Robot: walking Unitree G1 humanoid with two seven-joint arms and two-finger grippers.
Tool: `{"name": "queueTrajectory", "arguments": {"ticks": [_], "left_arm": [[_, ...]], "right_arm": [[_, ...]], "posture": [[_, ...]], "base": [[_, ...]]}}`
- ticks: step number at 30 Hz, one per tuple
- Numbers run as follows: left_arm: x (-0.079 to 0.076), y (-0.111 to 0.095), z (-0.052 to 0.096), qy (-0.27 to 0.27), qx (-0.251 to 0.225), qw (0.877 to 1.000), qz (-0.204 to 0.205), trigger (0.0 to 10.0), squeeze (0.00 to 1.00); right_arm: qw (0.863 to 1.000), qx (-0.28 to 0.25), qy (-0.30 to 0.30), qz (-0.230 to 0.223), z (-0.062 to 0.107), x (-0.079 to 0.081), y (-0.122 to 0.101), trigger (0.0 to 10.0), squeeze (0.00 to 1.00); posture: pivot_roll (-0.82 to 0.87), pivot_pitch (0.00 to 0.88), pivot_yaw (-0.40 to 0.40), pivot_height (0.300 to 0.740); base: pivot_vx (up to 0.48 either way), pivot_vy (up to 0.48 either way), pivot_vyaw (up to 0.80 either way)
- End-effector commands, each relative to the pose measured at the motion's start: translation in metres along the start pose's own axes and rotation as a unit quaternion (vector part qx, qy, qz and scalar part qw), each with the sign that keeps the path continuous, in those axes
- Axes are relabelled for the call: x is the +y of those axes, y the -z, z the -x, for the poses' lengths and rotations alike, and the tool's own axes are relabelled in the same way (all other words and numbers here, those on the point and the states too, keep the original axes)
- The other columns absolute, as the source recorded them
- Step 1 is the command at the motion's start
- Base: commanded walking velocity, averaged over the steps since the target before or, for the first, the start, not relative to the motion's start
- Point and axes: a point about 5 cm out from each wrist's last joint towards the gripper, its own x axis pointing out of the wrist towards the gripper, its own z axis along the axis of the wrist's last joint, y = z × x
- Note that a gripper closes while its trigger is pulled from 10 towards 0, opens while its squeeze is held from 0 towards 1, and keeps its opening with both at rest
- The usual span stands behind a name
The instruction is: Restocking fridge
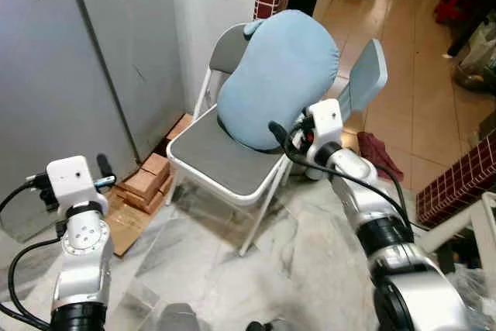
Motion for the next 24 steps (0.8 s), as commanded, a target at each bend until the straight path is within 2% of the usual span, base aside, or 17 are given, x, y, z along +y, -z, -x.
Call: {"name": "queueTrajectory", "arguments": {"ticks": [1,5,10,16,24], "left_arm": [[-0.008,-0.003,0.004,0.038,-0.013,0.999,-0.006,10.0,0.00],[-0.028,-0.011,0.014,0.118,-0.036,0.992,0.003,10.0,0.00],[-0.055,-0.021,0.028,0.222,-0.053,0.974,0.011,10.0,0.00],[-0.062,-0.022,0.034,0.247,-0.047,0.968,0.019,10.0,0.00],[-0.066,-0.025,0.036,0.267,-0.043,0.963,0.018,10.0,0.00]], "right_arm": [[1.000,-0.005,0.019,-0.008,0.004,-0.006,-0.004,10.0,0.00],[0.999,0.003,0.032,-0.007,0.015,-0.010,0.002,10.0,0.00],[0.999,0.015,0.040,-0.004,0.024,-0.014,0.006,10.0,0.00],[0.999,0.023,0.036,-0.001,0.027,-0.014,0.004,10.0,0.00],[0.999,0.028,0.038,0.000,0.031,-0.016,0.003,10.0,0.00]], "posture": [[0.07,0.000,-0.050,0.740],[0.06,0.000,-0.043,0.740],[0.05,0.000,-0.041,0.740],[0.05,0.000,-0.043,0.740],[0.04,0.000,-0.044,0.740]], "base": [[0.000,0.480,0.00],[0.000,0.480,0.00],[0.000,0.479,-0.21],[0.000,0.471,-0.60],[0.000,0.444,-0.80]]}}
